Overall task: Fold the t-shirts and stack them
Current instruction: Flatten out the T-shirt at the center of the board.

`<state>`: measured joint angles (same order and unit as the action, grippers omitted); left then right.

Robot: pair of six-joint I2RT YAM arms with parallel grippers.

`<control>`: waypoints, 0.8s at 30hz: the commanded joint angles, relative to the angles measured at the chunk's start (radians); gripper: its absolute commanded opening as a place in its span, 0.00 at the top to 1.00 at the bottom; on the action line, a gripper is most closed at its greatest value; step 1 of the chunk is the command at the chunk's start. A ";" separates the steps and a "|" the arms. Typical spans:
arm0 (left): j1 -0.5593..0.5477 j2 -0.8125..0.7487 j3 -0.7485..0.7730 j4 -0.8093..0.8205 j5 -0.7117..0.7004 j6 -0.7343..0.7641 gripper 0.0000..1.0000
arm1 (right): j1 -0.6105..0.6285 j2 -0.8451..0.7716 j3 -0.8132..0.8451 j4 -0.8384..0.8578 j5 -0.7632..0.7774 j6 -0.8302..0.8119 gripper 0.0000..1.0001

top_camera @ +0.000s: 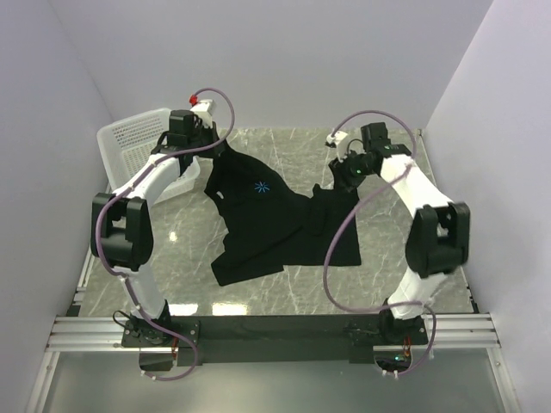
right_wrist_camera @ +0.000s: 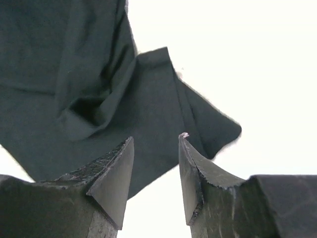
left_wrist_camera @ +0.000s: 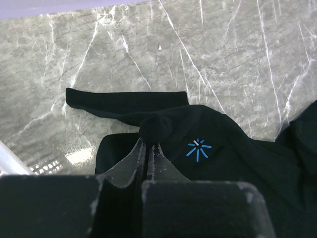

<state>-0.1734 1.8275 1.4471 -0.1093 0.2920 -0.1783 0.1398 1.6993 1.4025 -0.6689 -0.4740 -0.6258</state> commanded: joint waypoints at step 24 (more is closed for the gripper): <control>0.002 -0.010 0.050 0.031 0.059 -0.007 0.99 | 0.034 0.358 0.398 -0.274 -0.092 -0.941 0.43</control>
<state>-0.1734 1.8282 1.4555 -0.1123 0.3214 -0.1814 0.1833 2.0411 1.7317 -0.8219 -0.5247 -1.2247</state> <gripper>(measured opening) 0.018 0.553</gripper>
